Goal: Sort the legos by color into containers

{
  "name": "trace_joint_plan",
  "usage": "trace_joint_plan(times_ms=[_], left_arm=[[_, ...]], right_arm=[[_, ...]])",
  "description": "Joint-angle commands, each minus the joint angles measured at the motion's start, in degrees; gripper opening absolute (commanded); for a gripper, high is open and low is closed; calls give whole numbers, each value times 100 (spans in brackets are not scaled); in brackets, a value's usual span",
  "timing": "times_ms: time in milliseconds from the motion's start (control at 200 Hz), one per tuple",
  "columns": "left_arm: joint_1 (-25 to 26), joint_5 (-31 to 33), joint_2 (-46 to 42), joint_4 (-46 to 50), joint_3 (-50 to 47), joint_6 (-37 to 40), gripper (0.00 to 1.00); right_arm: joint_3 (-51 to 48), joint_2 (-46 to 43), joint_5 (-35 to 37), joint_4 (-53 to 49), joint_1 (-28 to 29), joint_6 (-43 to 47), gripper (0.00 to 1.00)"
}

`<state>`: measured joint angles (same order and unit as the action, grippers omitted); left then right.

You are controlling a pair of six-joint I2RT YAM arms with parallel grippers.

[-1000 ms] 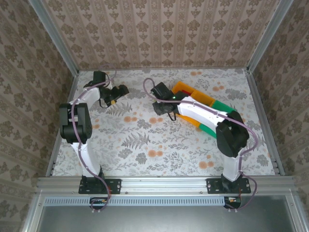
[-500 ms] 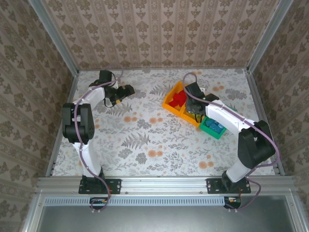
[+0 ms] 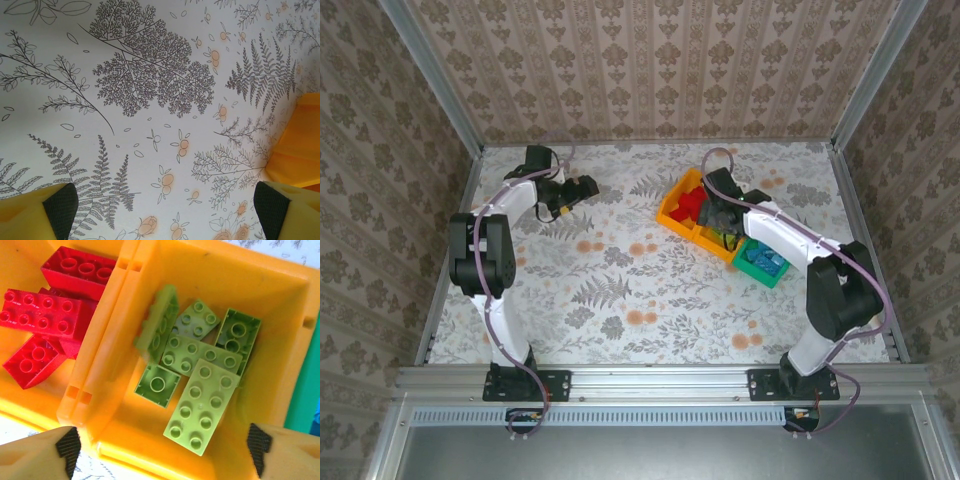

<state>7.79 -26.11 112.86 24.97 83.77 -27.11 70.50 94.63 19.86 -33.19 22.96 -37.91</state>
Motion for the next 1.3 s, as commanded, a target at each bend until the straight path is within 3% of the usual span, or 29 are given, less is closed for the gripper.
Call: trace_joint_plan(times_ms=[0, 85, 175, 300, 415, 485, 555, 670, 720, 770, 810, 910, 1000, 1050, 1225, 1275, 1295], left_arm=[[-6, 138, -271, 188, -41, 227, 95], [-12, 407, -531, 248, -223, 371, 96], [-26, 1066, -1022, 242, -597, 583, 100], [-41, 2365, -1860, -85, -1379, 1071, 100], [-66, 3601, -2475, -802, -2276, 1529, 100], [-124, 3946, -2695, -1276, -2797, 1778, 100], [-178, 4307, -2824, -1848, -3233, 1974, 100], [-379, 4235, -2799, -3090, -3843, 2157, 100], [-410, 4090, -2727, -3345, -3879, 2406, 100], [-401, 4055, -2633, -3627, -3949, 2678, 100], [-410, 4002, -2575, -4015, -4117, 2860, 100], [-600, 3491, -2469, -4530, -4421, 2816, 100], [-587, 3396, -2618, -5845, -5259, 2872, 100], [-569, 3554, -2701, -6267, -5526, 2817, 100], [-475, 3610, -2626, -7161, -5991, 2901, 100], [-485, 3788, -2342, -8051, -6246, 2948, 100], [-477, 3845, -2422, -7861, -6235, 2876, 100]], right_arm=[[-384, -692, 755, 29, -55, 176, 97], [-994, -1244, 1457, 594, -118, 935, 100], [-2123, -1952, 1852, 1998, -410, 1918, 100], [-3771, -2531, 1375, 4767, -981, 2615, 100], [-4071, -2318, 1067, 5606, -1233, 3314, 100], [-4207, -2070, 1000, 5939, -1363, 3515, 100], [-4596, -1675, 517, 7067, -1623, 3439, 100], [-4309, -777, 159, 7559, -1822, 3474, 100], [-4346, -985, 18, 7304, -1869, 3355, 100], [-4618, -986, -210, 7846, -1988, 3344, 99], [-4595, -1040, -269, 7714, -1997, 3317, 99], [-4531, -868, -695, 7741, -2015, 3483, 100], [-5001, -582, -553, 8988, -2068, 3393, 100], [-4908, -782, -587, 8450, -2102, 3311, 100], [-4828, -725, -722, 8392, -2076, 3422, 100], [-4828, -705, -726, 8435, -2076, 3423, 100], [-4828, -723, -727, 8395, -2076, 3421, 100]])
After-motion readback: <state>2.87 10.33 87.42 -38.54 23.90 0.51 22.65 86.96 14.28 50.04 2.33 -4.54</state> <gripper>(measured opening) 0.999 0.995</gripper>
